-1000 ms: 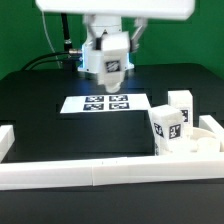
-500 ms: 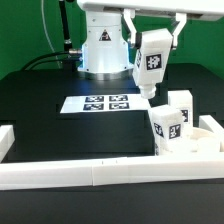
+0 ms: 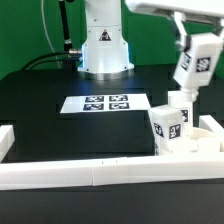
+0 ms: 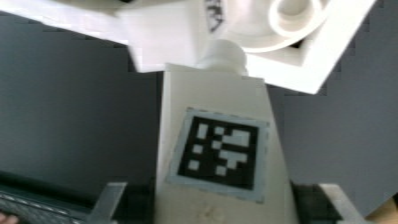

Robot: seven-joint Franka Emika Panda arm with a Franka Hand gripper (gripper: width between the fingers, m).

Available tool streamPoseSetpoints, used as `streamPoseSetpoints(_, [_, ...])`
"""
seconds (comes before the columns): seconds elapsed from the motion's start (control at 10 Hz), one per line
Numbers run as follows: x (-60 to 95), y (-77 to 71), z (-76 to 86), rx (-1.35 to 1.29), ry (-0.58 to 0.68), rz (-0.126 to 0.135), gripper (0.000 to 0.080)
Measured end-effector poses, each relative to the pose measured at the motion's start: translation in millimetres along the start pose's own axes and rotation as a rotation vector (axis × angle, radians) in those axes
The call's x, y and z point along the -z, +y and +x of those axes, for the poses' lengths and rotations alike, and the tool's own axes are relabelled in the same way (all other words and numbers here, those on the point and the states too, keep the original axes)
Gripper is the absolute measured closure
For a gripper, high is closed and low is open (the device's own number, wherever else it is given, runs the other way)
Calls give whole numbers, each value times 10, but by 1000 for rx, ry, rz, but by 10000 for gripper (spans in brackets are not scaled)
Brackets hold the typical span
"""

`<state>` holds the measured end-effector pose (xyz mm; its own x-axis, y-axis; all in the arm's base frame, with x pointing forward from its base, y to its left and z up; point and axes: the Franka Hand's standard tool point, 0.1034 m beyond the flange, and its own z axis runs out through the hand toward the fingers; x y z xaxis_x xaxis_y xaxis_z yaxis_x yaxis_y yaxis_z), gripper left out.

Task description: Assemble stool

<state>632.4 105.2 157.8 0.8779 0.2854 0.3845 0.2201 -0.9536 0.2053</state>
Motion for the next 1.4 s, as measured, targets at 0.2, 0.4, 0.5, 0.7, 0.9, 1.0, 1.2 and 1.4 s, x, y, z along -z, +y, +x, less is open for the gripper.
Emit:
streamPoseSetpoints(0.2, [-18,6,-10,-2,-6,-1,474])
streamPoseSetpoints(0.4, [-40,-14,-27,6,-10,-2,474])
streamPoseSetpoints(0.5, [-87,-88,-54,24,-15,-2,474])
streamPoseSetpoints(0.7, [-200,-200,-100,30,-7,0,474])
streamPoseSetpoints(0.9, [-297,-304,-115,33,23,6,474])
streamPoseSetpoints(1.0, [-330,-327,-116,37,36,7,474])
streamPoseSetpoints(1.2, [-435,-332,-187,39,23,2,474])
streamPoseSetpoints(1.4, [-483,-334,-221,42,21,0,474])
